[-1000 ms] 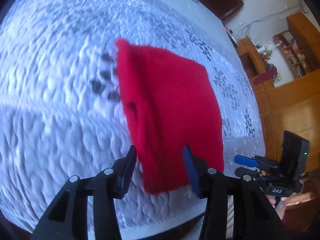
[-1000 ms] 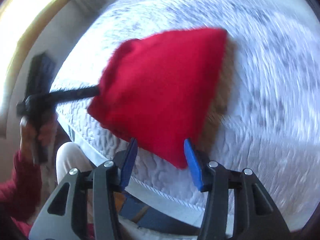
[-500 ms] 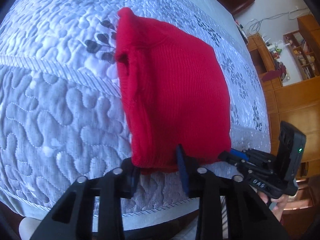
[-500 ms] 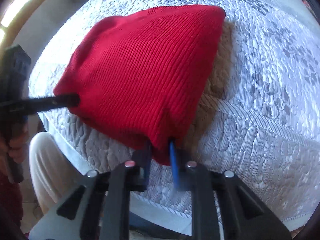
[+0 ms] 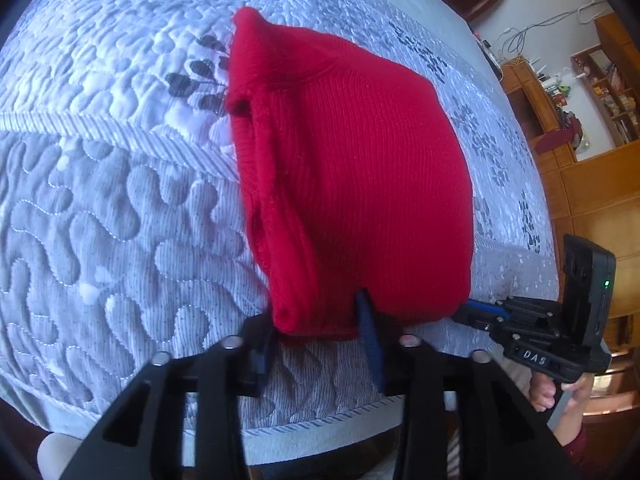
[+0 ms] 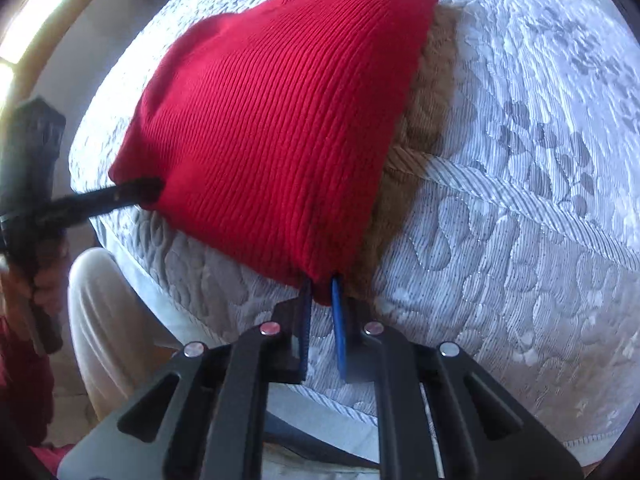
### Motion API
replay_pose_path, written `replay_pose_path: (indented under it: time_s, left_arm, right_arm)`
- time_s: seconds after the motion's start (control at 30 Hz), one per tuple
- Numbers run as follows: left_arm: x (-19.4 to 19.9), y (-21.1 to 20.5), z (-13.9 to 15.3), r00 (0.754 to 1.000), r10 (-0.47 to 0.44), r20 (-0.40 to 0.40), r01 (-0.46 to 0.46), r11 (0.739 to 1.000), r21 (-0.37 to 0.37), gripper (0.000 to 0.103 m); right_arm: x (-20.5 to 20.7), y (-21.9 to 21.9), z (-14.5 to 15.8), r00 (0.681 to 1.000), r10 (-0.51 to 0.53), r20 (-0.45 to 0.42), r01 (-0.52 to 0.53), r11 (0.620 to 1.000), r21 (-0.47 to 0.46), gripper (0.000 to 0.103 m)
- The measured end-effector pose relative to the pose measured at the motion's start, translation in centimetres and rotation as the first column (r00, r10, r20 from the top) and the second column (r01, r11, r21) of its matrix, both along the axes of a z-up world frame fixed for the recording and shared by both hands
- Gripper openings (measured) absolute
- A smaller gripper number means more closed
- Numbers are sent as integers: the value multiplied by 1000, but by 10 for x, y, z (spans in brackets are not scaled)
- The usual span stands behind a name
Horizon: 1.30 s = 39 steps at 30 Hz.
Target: Fold small clothes
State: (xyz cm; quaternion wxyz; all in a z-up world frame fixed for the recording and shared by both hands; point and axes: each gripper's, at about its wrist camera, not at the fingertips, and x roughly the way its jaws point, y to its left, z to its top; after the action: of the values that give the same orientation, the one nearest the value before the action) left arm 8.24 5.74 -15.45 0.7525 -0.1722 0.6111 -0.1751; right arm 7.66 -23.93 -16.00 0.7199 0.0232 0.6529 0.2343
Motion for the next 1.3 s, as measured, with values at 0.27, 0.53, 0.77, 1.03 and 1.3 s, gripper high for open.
replay_pose_path:
  time_s: [0.27, 0.53, 0.77, 1.03, 1.3]
  left_arm:
    - [21, 27, 12, 994, 107, -1, -107, 993, -50, 83]
    - [41, 27, -12, 993, 90, -74, -100, 985, -142, 83]
    - [41, 4, -18, 997, 16, -77, -26, 991, -132, 84]
    - [46, -10, -20, 989, 20, -145, -49, 978, -203, 24]
    - [25, -59, 18, 991, -135, -13, 133, 989, -63, 24]
  right_arm:
    - [15, -36, 41, 993, -121, 9, 119, 983, 138, 57]
    - [45, -18, 22, 989, -135, -55, 140, 985, 104, 61]
    - [47, -5, -9, 982, -136, -129, 148, 984, 95, 65]
    - [52, -7, 9, 986, -106, -128, 126, 979, 162, 13]
    - [34, -32, 59, 997, -72, 12, 70, 992, 109, 12]
